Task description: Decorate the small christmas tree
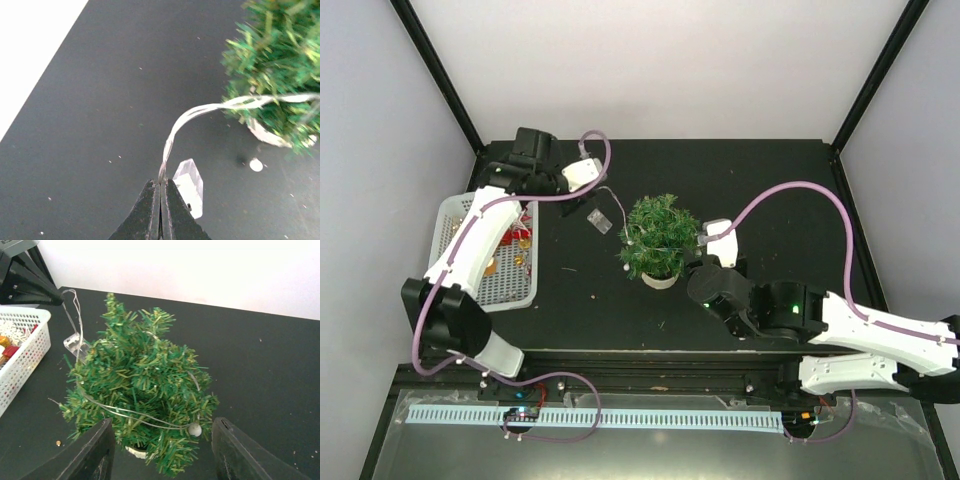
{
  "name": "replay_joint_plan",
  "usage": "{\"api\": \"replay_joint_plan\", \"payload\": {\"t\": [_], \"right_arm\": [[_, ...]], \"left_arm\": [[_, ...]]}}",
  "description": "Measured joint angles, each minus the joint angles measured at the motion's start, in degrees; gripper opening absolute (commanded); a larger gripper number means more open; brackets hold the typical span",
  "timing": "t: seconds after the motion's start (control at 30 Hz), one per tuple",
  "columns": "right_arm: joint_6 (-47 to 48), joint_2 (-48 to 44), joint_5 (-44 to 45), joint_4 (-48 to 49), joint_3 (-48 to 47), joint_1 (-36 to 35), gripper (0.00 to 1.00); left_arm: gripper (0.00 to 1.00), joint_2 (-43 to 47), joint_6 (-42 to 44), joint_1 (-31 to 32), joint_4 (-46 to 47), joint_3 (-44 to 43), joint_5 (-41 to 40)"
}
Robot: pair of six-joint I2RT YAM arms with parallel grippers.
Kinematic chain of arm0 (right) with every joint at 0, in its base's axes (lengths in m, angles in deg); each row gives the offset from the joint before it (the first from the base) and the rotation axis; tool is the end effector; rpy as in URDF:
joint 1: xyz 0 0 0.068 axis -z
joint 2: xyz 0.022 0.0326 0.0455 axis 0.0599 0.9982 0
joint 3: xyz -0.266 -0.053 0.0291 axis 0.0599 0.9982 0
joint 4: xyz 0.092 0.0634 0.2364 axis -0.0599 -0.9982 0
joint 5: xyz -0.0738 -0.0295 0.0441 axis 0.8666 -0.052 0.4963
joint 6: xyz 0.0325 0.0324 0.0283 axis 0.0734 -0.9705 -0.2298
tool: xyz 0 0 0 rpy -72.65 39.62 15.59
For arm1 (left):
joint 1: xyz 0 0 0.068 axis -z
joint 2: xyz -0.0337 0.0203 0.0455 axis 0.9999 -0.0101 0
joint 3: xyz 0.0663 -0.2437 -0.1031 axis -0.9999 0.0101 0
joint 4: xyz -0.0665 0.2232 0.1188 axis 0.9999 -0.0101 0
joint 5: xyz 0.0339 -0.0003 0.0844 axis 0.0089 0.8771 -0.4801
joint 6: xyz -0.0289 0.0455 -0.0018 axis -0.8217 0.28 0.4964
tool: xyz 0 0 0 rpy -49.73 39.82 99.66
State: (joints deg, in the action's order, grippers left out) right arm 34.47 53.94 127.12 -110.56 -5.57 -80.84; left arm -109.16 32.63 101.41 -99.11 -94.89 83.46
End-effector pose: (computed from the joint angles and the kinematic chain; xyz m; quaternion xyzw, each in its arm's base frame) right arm 0.0708 0.1875 0.3736 -0.1009 0.8260 0.1079 0.5440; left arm 0.3018 -0.0811 0.3539 0.5174 0.7621 -0.1241 0.3690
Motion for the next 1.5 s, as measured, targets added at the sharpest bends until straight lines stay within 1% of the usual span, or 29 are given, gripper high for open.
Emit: {"api": "replay_joint_plan", "payload": {"t": [0.13,0.43,0.63,0.77,1.0,1.2,1.37,1.5], "right_arm": [[0.87,-1.81,-0.83,1.49,1.90,2.43,0.55],[1.51,-4.15,-3.17,4.48,5.49,6.97,0.55],[2.36,-5.92,-4.66,6.03,8.04,9.68,0.55],[2.64,-6.45,-5.77,7.26,9.64,11.30,0.55],[3.54,-6.45,-7.56,8.57,10.73,12.94,0.56],[3.85,-6.45,-8.07,9.25,10.75,13.29,0.56],[3.85,-6.45,-8.15,9.38,10.75,13.38,0.56],[3.85,-6.45,-8.37,9.38,10.75,13.51,0.58]], "left_arm": [[0.02,-3.85,-2.89,2.03,5.44,-2.36,-2.86],[0.01,-13.88,-8.11,8.24,12.63,-7.74,-5.49],[0.02,-18.18,-10.10,11.65,14.78,-9.66,-4.76],[0.02,-18.80,-11.61,12.57,15.69,-10.23,-1.55],[0.02,-20.41,-11.23,13.73,14.21,-12.02,5.88],[0.02,-23.74,-9.29,15.04,9.18,-13.60,10.58],[0.02,-25.46,-7.67,15.52,4.83,-15.63,12.37],[0.07,-25.51,-7.08,15.67,3.32,-16.50,12.24]]}}
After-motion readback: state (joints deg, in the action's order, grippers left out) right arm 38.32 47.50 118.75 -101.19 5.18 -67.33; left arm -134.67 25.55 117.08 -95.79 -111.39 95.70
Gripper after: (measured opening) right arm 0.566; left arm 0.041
